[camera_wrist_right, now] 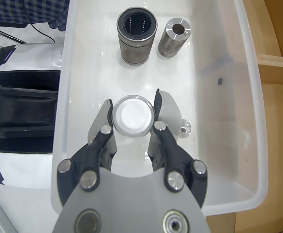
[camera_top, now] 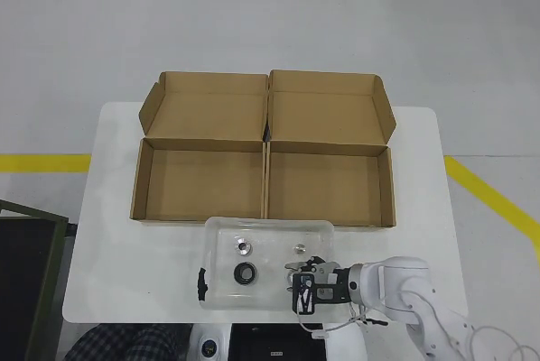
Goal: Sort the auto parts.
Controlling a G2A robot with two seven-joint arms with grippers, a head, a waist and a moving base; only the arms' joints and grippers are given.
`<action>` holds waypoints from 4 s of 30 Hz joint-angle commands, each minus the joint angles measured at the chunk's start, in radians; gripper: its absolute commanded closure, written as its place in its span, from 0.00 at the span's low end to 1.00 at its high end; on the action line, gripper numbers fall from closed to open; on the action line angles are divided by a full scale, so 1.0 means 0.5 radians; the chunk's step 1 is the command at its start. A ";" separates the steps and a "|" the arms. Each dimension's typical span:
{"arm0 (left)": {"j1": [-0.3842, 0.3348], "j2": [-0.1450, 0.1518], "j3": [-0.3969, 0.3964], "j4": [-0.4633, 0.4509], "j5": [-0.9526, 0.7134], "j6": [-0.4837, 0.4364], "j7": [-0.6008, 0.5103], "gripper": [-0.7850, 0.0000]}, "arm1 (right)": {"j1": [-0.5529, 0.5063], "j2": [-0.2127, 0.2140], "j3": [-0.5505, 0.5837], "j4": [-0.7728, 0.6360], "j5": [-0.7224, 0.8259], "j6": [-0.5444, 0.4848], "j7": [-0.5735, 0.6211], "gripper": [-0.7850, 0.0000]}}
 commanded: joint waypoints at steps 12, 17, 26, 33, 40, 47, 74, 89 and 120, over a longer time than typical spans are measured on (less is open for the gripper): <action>0.000 0.000 0.000 0.000 0.000 0.000 0.000 0.00 | 0.010 0.027 0.121 -0.089 0.236 0.013 -0.252 1.00; 0.000 0.000 0.000 0.000 0.000 0.000 0.000 0.00 | 0.017 0.033 0.194 -0.086 0.363 0.053 -0.470 1.00; 0.000 0.000 0.000 0.000 0.000 0.000 0.000 0.00 | 0.060 0.017 0.260 0.089 0.758 0.214 -0.938 1.00; 0.000 0.000 0.000 0.000 0.000 0.000 0.000 0.00 | 0.203 -0.011 0.186 0.285 1.131 0.367 -0.983 1.00; 0.000 0.000 0.000 0.000 0.000 0.000 0.000 0.00 | 0.299 -0.039 0.122 0.313 1.301 0.519 -1.033 1.00; 0.000 0.000 0.000 0.000 0.000 0.000 0.000 0.00 | 0.346 -0.054 0.122 0.352 1.518 0.599 -1.030 1.00; 0.000 0.000 0.000 0.000 0.000 0.000 0.000 0.00 | 0.447 -0.087 0.065 0.397 0.733 1.039 -0.911 1.00; 0.000 0.000 0.000 0.000 0.000 0.000 0.000 0.00 | 0.812 -0.169 -0.242 0.701 0.522 1.204 -0.590 1.00; 0.000 0.000 0.000 0.000 0.000 0.000 0.000 0.00 | 1.206 -0.311 -0.468 1.187 0.424 1.356 -0.337 0.00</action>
